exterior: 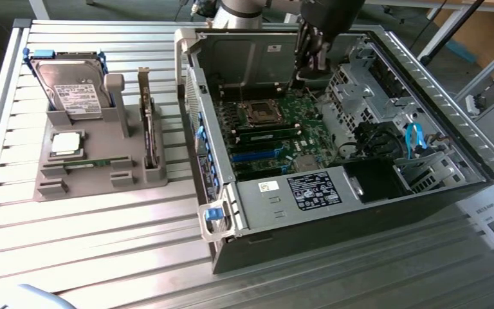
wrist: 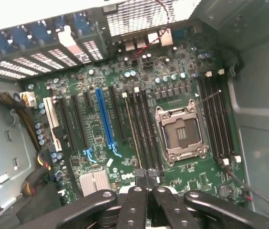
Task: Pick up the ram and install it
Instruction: 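Press down the ram until it locks into place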
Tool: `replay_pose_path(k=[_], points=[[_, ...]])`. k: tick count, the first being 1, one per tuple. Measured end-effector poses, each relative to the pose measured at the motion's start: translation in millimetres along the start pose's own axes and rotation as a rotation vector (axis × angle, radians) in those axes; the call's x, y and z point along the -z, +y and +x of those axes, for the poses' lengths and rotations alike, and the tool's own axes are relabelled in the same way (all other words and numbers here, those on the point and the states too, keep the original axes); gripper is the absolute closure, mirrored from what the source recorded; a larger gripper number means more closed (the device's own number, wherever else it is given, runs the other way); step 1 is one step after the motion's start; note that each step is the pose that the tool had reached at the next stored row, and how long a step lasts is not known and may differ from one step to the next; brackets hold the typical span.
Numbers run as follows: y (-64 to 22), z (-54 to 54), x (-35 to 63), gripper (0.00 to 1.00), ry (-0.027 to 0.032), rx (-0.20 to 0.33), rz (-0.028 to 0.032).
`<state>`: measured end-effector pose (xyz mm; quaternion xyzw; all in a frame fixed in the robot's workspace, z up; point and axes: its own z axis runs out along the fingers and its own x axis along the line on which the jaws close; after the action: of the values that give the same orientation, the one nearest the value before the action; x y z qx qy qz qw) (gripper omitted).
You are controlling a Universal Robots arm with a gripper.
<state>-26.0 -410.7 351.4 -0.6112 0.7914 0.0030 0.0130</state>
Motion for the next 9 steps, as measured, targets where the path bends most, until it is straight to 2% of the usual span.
replay_pose_path(k=[9], points=[[0.0, 0.0, -0.2, 0.9, 0.0014, -0.129, 0.0032]])
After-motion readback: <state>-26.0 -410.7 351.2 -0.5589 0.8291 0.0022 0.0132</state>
